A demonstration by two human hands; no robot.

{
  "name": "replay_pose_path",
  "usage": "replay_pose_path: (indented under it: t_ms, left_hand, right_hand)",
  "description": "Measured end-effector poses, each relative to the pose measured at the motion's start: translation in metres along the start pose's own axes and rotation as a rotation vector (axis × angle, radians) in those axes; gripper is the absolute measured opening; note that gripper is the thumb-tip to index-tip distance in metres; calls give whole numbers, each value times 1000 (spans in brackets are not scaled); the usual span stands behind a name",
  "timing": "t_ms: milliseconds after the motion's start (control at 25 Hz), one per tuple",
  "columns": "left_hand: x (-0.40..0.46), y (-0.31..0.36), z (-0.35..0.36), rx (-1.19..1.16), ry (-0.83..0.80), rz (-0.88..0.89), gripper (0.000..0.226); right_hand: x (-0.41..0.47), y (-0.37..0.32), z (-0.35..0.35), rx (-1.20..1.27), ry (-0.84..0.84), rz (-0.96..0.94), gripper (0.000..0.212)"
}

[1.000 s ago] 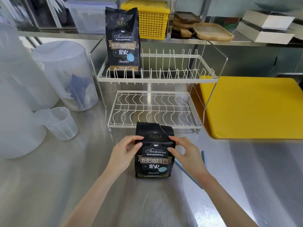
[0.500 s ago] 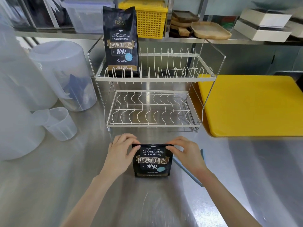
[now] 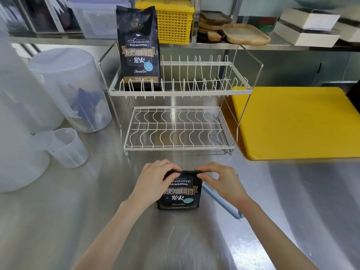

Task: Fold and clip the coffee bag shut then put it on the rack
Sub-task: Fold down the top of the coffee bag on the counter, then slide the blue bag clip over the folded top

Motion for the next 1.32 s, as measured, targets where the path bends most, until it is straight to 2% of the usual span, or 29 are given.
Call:
replay_pose_path:
  t_ms: [120,280,400,800,1000,1120,1320]
  left_hand:
    - [-2,-1,1,6,-7,-18,28]
    - [-2,-6,-1,-94,13,-86,14]
    - [-2,-6,0,-89,24,-102,12]
    - [-3,-7,2,-89,36,-134,9]
    - [-4,-7,2,-85,37,-136,9]
    - [-5,-8,2,-93,47,-135,8]
    - [-6,-9,2,-108,59,-130,9]
  right_hand:
    - [0,-1,2,-22,22,-15,16]
    - [-3,2,1,21,8,12,24]
    - [-10,21,-10,7,41,48,27]
    - [-66,120,-18,-350,53,354,40]
    - [-76,135,-7,-424,56,402,28]
    - [-75,136,-8,-436,113,403,18]
    - [-71,136,-15,-240,222,416,12]
Point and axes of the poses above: each hand's wrist, its own x-axis towards the middle knuckle, its own z-axis out of the palm, y = z × x, the point moved 7 cm from there along x, towards the middle knuckle, and after that the axes turned 5 degrees about y, right-handed, at the moved point
